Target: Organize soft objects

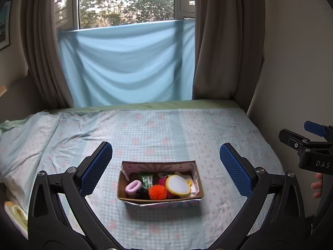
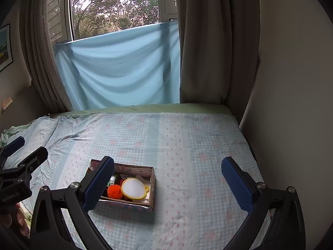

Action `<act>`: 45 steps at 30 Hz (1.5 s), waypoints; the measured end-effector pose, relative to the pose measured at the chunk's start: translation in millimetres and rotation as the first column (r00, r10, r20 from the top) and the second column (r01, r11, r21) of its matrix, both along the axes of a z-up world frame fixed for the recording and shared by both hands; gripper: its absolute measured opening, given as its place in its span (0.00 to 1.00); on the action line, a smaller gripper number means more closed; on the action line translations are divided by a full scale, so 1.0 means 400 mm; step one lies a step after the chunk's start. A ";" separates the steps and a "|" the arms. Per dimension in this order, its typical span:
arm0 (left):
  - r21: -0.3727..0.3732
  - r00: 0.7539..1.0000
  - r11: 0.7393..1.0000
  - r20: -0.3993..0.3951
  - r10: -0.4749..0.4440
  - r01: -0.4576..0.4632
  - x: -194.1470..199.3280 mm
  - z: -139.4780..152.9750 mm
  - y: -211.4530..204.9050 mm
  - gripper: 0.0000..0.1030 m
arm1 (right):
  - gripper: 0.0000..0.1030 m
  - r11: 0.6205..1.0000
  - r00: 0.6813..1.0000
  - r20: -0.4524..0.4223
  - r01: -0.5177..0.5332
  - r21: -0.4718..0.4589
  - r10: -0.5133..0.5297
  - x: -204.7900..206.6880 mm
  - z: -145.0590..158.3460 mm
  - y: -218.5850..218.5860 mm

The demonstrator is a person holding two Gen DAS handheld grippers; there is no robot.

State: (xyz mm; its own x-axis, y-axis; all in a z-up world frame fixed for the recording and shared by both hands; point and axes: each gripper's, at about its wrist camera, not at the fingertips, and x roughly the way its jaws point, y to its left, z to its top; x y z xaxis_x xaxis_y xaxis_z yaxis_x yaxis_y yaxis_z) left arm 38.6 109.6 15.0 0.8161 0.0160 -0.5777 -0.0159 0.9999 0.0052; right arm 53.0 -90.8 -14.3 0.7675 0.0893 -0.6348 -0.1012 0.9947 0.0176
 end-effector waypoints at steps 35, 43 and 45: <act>-0.014 1.000 1.000 -0.004 0.016 -0.016 0.032 -0.010 0.003 1.00 | 0.99 1.000 1.000 0.009 0.011 0.003 -0.011 0.026 0.012 -0.008; -0.017 1.000 1.000 -0.005 0.014 -0.014 0.034 -0.011 0.009 1.00 | 0.99 1.000 1.000 0.009 0.011 0.003 -0.011 0.026 0.012 -0.008; -0.017 1.000 1.000 -0.006 0.013 -0.013 0.036 -0.013 0.011 1.00 | 0.99 1.000 1.000 0.009 0.011 0.003 -0.011 0.026 0.012 -0.008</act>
State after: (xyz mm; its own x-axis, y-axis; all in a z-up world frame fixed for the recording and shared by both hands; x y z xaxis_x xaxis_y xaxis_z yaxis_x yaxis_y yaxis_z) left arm 53.1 114.1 10.0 0.8123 0.0167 -0.5830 -0.0291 0.9995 -0.0119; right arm 63.4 -94.2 -9.5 0.7739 0.0829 -0.6279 -0.0908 0.9957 0.0195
